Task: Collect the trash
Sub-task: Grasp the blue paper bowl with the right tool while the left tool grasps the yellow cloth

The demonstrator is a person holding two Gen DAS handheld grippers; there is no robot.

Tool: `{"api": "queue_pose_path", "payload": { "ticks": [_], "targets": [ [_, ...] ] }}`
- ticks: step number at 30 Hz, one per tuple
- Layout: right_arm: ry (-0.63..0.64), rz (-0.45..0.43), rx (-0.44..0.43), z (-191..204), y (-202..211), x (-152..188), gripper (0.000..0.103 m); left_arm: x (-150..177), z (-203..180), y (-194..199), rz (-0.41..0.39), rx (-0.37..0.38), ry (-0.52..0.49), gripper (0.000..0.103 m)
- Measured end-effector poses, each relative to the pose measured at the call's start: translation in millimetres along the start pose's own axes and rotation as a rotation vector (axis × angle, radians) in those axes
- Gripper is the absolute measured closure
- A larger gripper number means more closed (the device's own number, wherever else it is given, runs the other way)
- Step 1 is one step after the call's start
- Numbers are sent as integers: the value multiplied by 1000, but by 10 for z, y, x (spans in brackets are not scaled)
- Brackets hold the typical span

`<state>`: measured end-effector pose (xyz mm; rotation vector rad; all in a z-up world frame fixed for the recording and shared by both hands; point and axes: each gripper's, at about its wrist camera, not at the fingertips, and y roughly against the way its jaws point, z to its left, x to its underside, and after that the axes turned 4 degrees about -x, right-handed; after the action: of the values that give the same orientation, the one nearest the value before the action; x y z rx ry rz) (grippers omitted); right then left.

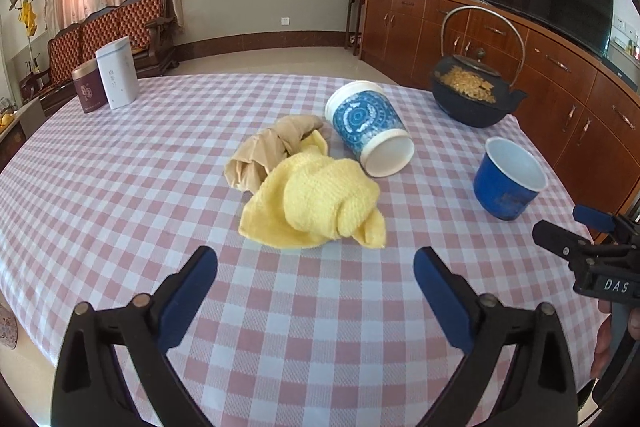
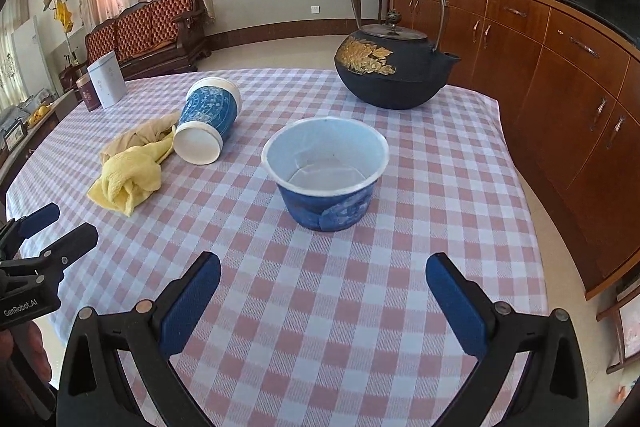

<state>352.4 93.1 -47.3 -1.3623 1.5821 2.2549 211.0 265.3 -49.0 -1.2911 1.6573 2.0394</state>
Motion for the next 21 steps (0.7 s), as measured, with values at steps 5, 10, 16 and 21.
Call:
{"api": "queue_pose_path", "payload": {
  "ticks": [5, 10, 16, 21],
  "targets": [
    [-25, 26, 6, -54, -317, -218, 0, -154, 11, -241, 32, 6, 11, 9],
    [-11, 34, 14, -34, -505, -304, 1, -210, -18, -404, 53, 12, 11, 13],
    [-9, 27, 21, -45, -605, -381, 8, -218, -17, -526, 84, 25, 25, 19],
    [-5, 34, 5, -62, -653, -392, 24, -217, -27, -506, 85, 53, 21, 38]
  ]
}}
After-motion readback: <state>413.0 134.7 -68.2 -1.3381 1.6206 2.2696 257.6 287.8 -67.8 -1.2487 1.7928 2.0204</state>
